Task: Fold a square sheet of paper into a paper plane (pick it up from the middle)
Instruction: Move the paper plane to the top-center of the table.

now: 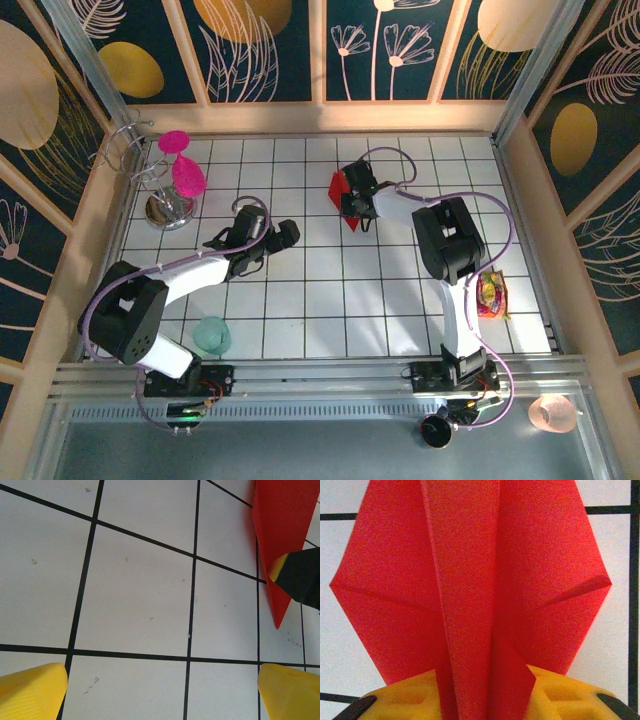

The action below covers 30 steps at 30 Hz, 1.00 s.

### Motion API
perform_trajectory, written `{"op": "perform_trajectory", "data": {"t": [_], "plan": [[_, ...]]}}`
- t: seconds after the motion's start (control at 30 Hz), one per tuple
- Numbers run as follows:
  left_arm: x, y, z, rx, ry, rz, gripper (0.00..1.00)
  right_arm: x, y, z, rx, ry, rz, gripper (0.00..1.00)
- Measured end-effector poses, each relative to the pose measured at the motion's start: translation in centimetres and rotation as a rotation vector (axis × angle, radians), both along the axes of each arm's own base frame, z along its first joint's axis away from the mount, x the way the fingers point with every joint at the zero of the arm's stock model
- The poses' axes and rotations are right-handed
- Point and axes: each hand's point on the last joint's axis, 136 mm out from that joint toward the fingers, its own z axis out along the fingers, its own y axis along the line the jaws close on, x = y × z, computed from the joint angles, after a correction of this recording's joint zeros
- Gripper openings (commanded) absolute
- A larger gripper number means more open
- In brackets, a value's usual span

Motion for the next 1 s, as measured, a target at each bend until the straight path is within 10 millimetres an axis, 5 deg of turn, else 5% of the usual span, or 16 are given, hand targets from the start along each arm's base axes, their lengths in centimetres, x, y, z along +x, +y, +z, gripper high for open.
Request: {"op": "perform_trajectory", "data": {"t": [1.0], "plan": [[0.0, 0.0, 0.0, 0.000, 0.000, 0.000, 0.99, 0.7, -0.1, 1.4, -0.009, -0.028, -0.014, 0.34]]}}
